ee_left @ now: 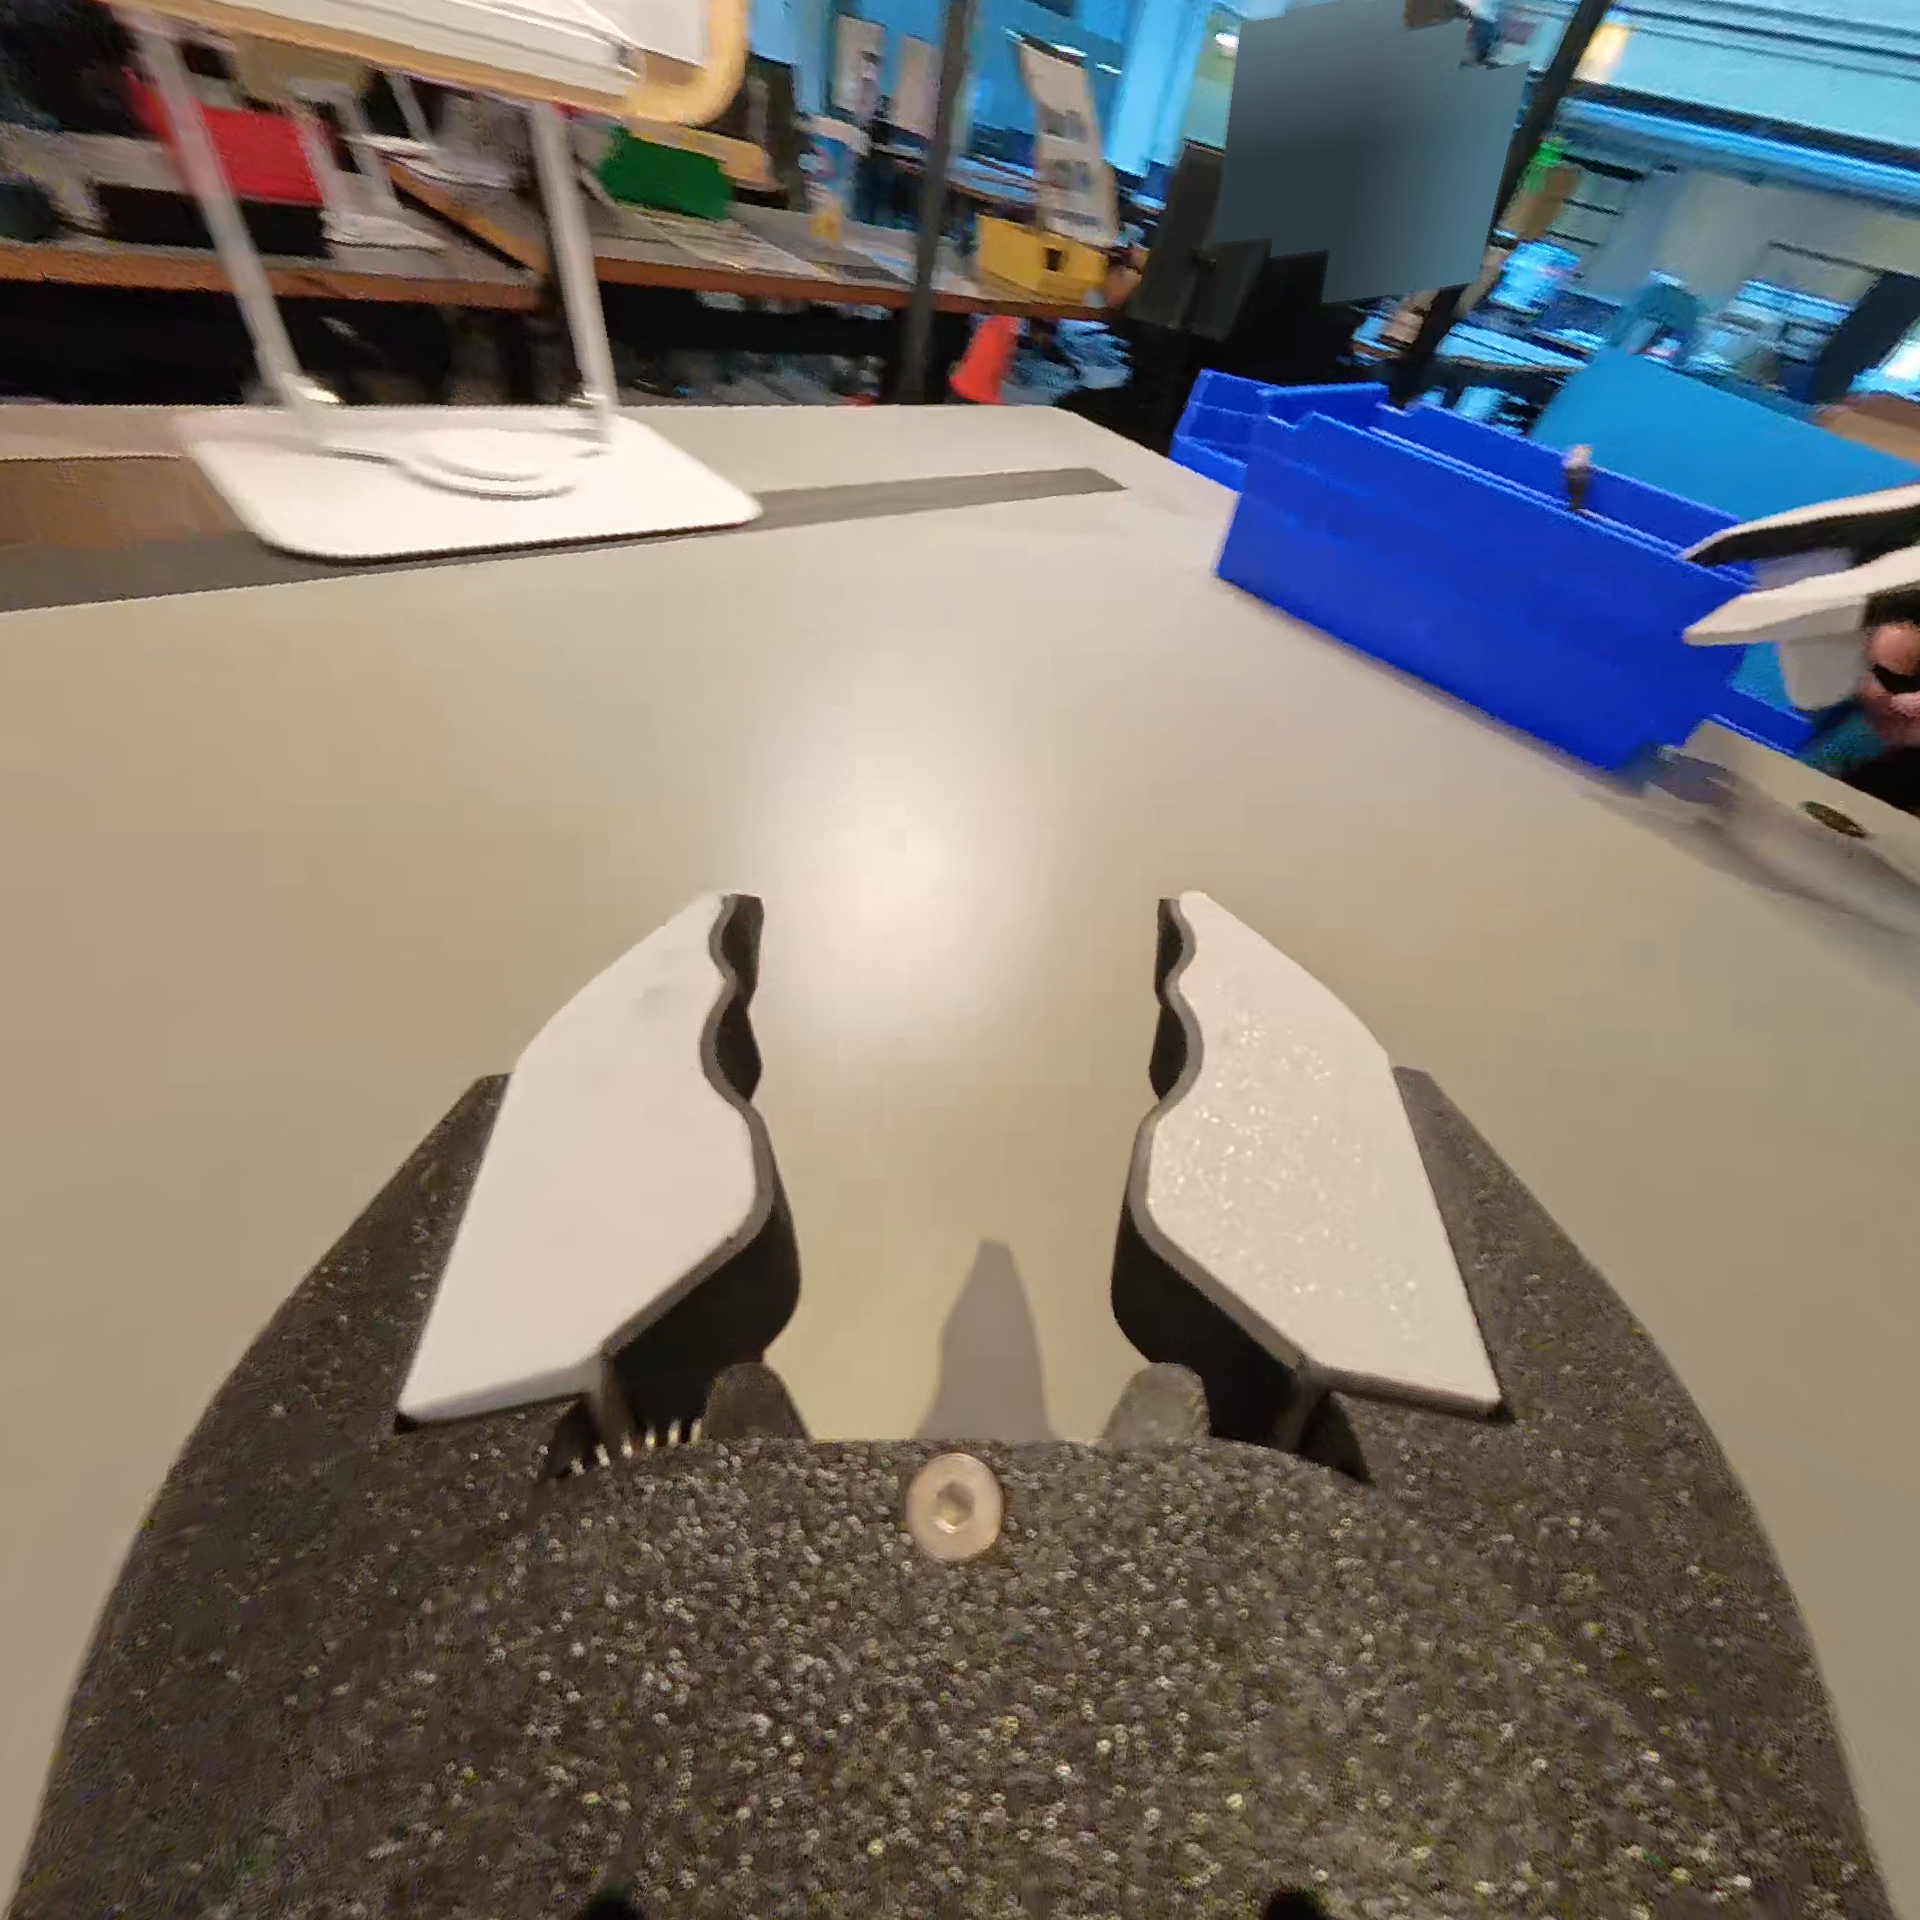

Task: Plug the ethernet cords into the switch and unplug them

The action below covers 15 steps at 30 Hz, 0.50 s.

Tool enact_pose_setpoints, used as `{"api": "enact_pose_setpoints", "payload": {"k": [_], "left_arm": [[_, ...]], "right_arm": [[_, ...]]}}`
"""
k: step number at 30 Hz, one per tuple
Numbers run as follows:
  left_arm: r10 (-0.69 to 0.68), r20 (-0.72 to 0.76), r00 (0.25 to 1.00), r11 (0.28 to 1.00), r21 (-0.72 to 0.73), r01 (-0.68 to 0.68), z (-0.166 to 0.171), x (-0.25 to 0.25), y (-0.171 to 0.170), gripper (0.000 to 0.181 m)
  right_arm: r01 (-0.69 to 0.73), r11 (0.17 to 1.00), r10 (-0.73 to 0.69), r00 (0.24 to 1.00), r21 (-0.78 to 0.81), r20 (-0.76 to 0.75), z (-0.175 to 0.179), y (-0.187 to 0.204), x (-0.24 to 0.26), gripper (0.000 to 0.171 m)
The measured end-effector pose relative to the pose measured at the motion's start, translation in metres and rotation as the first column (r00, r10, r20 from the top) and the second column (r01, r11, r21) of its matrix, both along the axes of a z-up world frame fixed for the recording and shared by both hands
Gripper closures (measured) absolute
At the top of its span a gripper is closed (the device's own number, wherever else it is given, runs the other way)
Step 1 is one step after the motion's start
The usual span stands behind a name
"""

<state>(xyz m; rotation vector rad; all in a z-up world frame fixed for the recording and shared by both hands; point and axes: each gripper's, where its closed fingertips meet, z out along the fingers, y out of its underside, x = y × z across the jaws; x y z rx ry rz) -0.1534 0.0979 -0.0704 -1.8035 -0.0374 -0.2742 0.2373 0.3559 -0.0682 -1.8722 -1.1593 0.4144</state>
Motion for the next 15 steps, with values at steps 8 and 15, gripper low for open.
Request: {"api": "enact_pose_setpoints", "payload": {"k": [8, 15], "left_arm": [[0.402, -0.288, 0.869, 0.892, -0.091, -0.443, 0.01, -0.108, -0.118, 0.108], [0.582, -0.553, 0.596, 0.604, -0.195, -0.772, 0.015, -0.209, -0.219, 0.103]], "right_arm": [[0.004, 0.999, -0.005, 1.0, 0.045, 0.014, -0.007, 0.004, -0.009, 0.105], [0.042, 0.995, -0.049, 0.996, 0.096, 0.07, -0.012, 0.01, -0.009, 0.115]]}}
